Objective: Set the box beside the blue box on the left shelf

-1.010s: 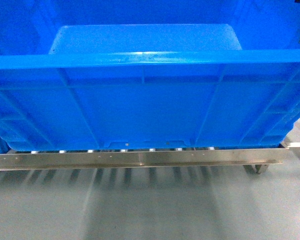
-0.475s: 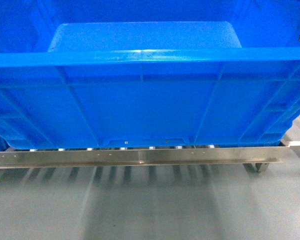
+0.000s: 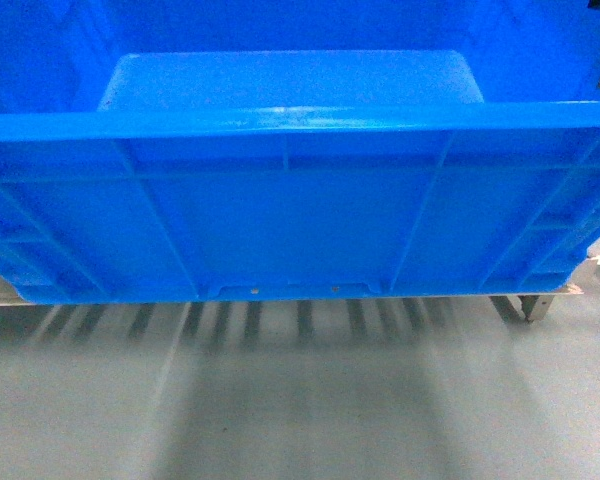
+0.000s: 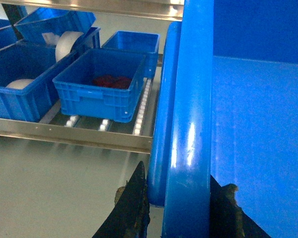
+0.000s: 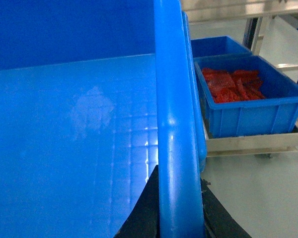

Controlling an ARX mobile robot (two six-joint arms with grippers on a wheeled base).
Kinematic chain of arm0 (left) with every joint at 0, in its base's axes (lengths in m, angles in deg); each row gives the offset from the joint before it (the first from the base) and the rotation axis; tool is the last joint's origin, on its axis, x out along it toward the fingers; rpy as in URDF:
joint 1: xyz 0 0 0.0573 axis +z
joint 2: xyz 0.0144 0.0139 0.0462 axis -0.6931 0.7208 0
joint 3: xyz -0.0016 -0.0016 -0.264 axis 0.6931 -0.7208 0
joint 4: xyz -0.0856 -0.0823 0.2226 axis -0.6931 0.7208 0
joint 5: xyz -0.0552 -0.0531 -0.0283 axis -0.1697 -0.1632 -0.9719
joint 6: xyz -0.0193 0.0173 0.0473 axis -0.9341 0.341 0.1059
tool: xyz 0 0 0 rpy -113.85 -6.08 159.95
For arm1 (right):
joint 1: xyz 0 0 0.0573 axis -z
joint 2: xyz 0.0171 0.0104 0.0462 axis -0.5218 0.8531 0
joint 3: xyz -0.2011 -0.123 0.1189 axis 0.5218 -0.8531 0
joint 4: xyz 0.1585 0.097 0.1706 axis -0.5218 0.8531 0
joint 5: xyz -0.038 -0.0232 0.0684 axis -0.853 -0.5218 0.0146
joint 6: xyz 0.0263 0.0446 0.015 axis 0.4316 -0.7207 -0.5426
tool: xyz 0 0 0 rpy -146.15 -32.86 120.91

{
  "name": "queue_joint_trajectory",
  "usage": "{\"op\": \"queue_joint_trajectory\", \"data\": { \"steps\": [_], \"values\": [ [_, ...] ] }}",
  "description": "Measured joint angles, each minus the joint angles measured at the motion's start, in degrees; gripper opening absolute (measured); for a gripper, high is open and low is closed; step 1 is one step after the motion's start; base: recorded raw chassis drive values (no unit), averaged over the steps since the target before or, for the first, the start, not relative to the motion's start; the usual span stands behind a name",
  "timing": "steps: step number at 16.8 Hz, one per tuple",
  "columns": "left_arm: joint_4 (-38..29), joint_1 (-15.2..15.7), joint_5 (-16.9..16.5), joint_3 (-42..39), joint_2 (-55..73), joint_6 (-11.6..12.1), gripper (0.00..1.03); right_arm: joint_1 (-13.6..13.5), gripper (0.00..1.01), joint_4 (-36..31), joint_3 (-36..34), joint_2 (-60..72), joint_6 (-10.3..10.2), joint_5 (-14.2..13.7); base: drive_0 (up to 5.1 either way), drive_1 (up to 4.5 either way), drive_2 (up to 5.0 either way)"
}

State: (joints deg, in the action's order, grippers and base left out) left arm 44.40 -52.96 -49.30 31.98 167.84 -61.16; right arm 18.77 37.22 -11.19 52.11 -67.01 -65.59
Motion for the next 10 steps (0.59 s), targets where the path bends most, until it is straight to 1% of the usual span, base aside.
{"op": "queue_joint_trajectory", "data": {
  "steps": [10],
  "values": [
    [0.0,0.0,0.0,0.0,0.0,0.0,0.18,0.0,0.07,0.0,0.0,0.0,0.0,0.0,0.0,0.0,0.0]
  ]
}}
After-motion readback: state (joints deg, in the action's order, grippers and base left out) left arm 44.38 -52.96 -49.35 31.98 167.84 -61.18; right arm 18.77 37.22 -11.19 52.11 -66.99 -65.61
